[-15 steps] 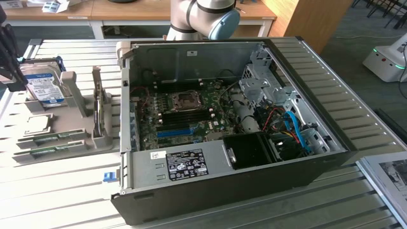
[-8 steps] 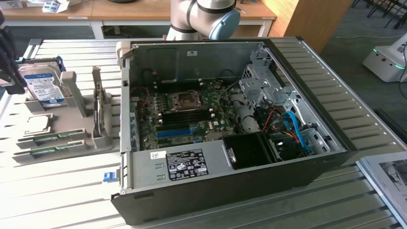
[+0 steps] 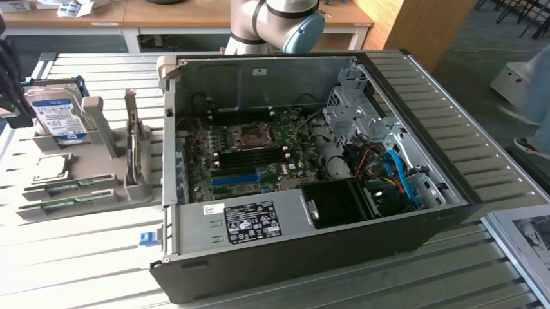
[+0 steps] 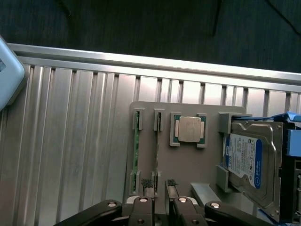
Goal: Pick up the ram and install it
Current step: 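Pick up the ram and move it above insertion slot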
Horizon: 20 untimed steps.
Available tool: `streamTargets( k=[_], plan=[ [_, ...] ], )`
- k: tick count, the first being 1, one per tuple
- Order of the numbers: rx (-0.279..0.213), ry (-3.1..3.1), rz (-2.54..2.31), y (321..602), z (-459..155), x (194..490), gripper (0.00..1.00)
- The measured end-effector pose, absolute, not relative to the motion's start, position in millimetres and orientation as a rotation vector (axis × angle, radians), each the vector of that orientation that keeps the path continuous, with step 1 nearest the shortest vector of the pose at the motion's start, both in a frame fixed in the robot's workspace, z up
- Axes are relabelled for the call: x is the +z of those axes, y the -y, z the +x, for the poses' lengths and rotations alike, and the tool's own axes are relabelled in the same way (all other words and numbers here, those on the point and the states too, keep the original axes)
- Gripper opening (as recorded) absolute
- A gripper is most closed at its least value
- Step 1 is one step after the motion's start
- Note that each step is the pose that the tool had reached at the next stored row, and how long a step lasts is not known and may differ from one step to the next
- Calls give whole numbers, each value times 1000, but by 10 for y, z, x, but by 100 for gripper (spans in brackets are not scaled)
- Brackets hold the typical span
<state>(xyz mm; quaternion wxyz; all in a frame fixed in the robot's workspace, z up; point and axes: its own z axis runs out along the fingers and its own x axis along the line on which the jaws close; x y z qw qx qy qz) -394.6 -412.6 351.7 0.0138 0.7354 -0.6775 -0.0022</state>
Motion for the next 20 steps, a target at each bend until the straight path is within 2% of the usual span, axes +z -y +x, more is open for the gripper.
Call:
streamTargets(
  k=[20],
  plan=[
    [-8, 2110, 2290, 4126, -3946, 3286, 24]
  ],
)
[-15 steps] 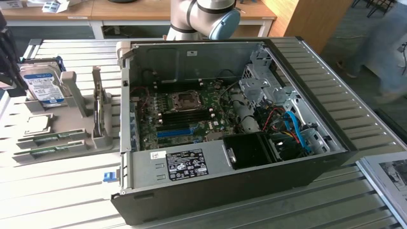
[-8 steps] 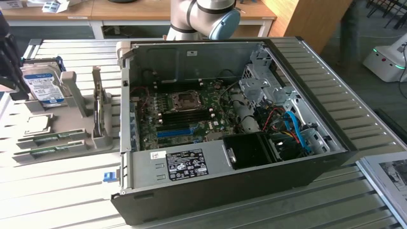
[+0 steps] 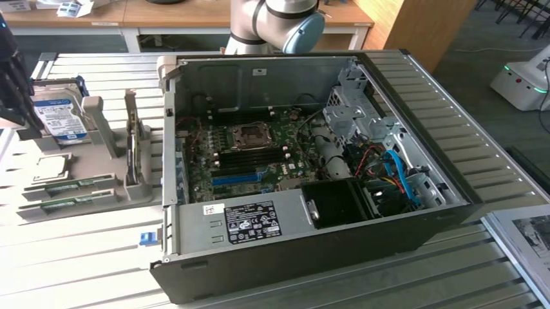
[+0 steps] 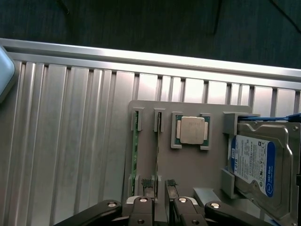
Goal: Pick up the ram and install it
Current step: 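Pick up the ram and move it above insertion slot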
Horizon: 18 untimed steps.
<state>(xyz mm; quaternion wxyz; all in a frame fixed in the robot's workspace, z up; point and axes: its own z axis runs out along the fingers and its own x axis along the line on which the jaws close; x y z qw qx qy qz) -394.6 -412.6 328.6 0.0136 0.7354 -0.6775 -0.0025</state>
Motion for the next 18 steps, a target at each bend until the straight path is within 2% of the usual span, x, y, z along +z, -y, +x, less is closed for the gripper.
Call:
streamTargets(
  k=[18],
  plan=[
    [-8, 2110, 2290, 4126, -3946, 3112, 24]
  ],
)
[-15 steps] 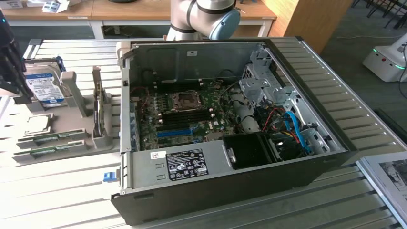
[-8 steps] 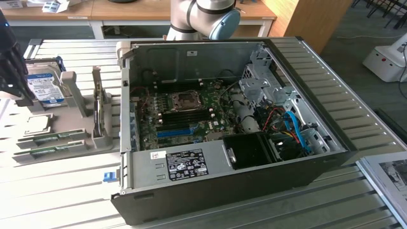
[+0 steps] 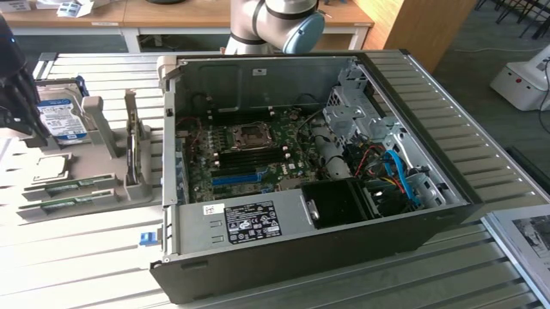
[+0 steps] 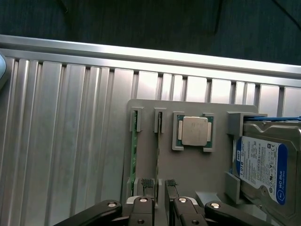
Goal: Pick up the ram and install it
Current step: 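Pick up the ram and move it above insertion slot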
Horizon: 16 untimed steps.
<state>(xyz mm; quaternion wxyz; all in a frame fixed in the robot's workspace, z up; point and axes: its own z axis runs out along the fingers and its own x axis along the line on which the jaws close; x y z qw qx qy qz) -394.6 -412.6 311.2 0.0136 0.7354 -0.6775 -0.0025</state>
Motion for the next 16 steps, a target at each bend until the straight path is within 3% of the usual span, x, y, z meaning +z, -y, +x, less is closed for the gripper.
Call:
streamTargets(
  k=[16],
  plan=[
    [-8, 2110, 2290, 4126, -3946, 2937, 24]
  ],
)
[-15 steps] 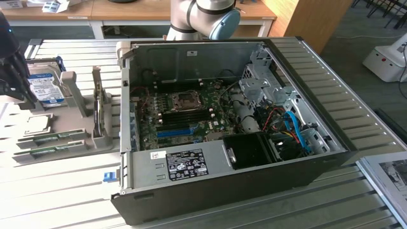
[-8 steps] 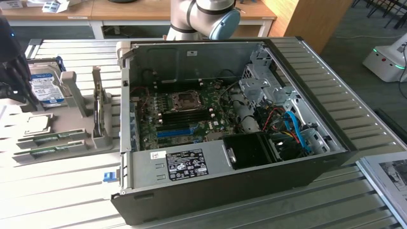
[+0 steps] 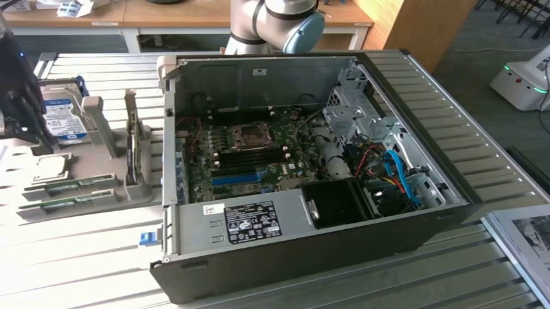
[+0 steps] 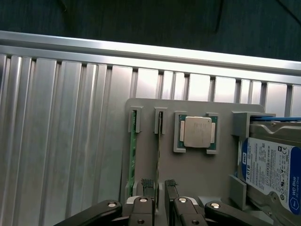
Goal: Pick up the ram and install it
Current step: 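Pick up the ram and move it above insertion slot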
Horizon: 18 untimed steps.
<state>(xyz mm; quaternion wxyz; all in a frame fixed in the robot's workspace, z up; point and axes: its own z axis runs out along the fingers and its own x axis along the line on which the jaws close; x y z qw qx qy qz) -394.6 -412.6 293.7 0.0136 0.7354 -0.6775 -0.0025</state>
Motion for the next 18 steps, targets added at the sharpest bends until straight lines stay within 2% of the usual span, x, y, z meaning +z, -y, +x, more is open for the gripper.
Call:
streamTargets(
  k=[18],
  plan=[
    [-8, 2110, 2290, 4126, -3946, 2704, 24]
  ],
)
